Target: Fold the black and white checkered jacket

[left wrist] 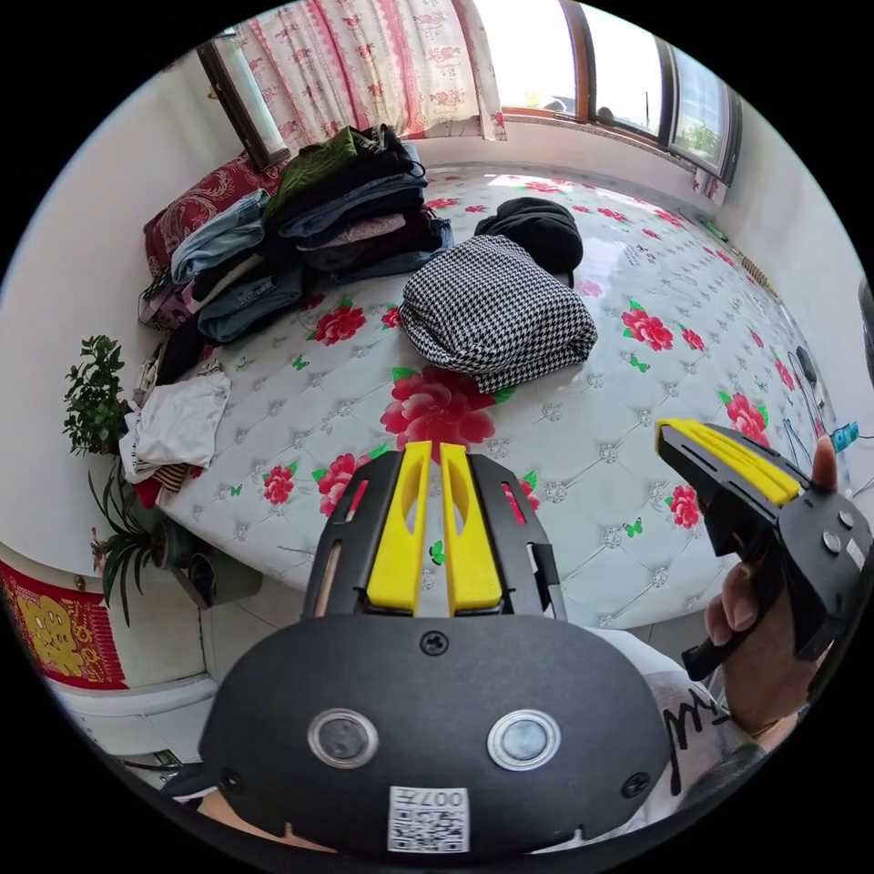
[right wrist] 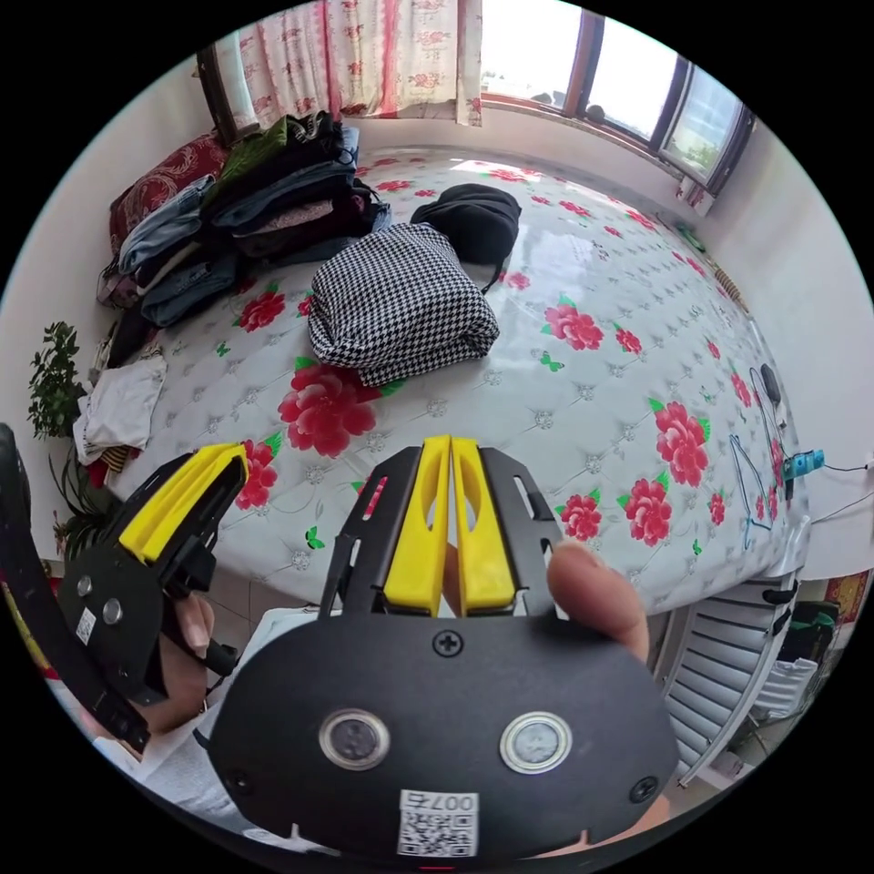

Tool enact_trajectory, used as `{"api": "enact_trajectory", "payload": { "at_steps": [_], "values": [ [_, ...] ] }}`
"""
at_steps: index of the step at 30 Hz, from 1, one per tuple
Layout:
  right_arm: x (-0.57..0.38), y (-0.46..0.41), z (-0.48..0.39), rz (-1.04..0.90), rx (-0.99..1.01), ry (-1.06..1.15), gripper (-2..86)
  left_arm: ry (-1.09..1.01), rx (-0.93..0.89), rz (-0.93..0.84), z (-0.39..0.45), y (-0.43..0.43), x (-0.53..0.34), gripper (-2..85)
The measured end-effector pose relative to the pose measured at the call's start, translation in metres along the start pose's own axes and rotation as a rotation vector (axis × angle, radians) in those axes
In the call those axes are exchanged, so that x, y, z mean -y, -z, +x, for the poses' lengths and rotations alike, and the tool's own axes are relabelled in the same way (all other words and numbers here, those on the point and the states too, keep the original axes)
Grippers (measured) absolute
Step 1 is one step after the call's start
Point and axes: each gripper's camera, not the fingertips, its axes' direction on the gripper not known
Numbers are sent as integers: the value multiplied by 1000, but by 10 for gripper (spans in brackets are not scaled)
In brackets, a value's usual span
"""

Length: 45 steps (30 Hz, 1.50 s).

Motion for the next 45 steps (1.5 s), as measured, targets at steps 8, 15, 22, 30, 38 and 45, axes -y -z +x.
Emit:
{"api": "enact_trajectory", "payload": {
  "at_steps": [8, 15, 22, 30, 38, 45],
  "values": [
    [-6, -13, -3, -24, 2, -10, -3, 16, 20, 16, 0, 13, 0, -5],
    [-10, -16, -12, -12, -24, 13, -3, 34, 38, 18, -2, 18, 0, -8],
    [-13, -26, -7, -18, -33, -18, -3, 35, 68, 20, -1, 22, 2, -10],
    [-16, -32, -6, -29, -38, -33, -4, 31, 51, 10, -1, 19, 3, -10],
    [-18, -33, -8, -40, -66, -55, -4, 32, 48, 18, 0, 20, 4, -10],
    [-22, -35, -10, -38, -76, -54, -4, 34, 55, 4, 0, 18, 9, -10]
  ]
}}
